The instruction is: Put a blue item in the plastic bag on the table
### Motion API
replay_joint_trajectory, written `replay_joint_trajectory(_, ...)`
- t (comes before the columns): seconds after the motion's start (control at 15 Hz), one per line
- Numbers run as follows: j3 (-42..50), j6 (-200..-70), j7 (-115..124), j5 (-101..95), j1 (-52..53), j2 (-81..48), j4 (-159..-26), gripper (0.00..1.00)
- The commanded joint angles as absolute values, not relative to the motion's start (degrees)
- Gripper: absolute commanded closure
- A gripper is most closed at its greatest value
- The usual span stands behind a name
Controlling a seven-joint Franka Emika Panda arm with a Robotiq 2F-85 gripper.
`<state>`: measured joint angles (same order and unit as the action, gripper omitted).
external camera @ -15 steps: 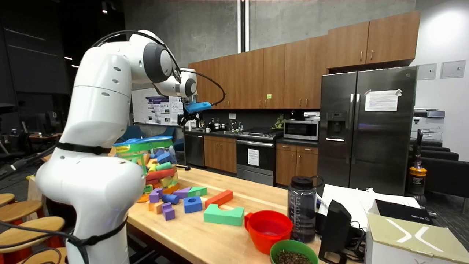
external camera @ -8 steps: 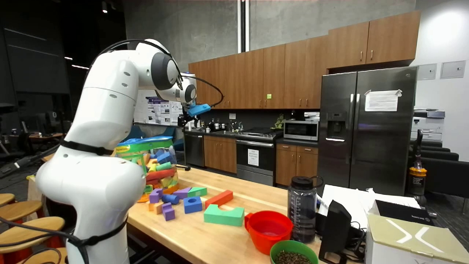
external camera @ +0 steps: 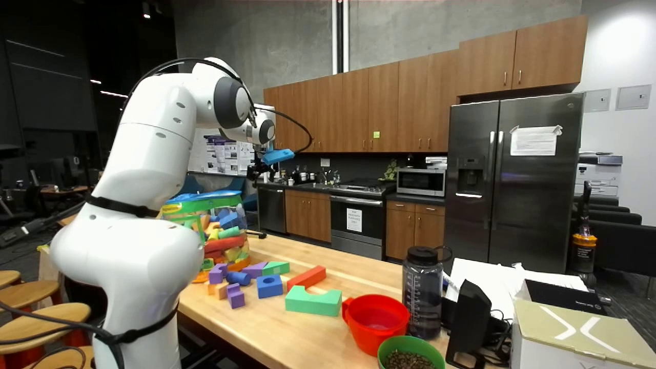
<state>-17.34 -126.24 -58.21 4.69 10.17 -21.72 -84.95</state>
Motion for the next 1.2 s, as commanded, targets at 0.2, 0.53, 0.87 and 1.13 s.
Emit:
replay_joint_trajectory(0.2, -16.38, -120.92, -60.74, 3.40, 9.69, -20.25, -78.70, 0.00)
replay_joint_trajectory(0.53, -15.76, -118.04, -61.26, 0.60, 9.75, -18.75, -71.91, 0.00)
replay_joint_trajectory(0.87, -15.91, -114.55, -53.42, 1.70, 10.33, -14.56, -75.18, 0.00)
replay_joint_trajectory(1.13, -16.51, -108.48, -49.88, 3.39, 10.38, -13.17, -75.58, 0.00)
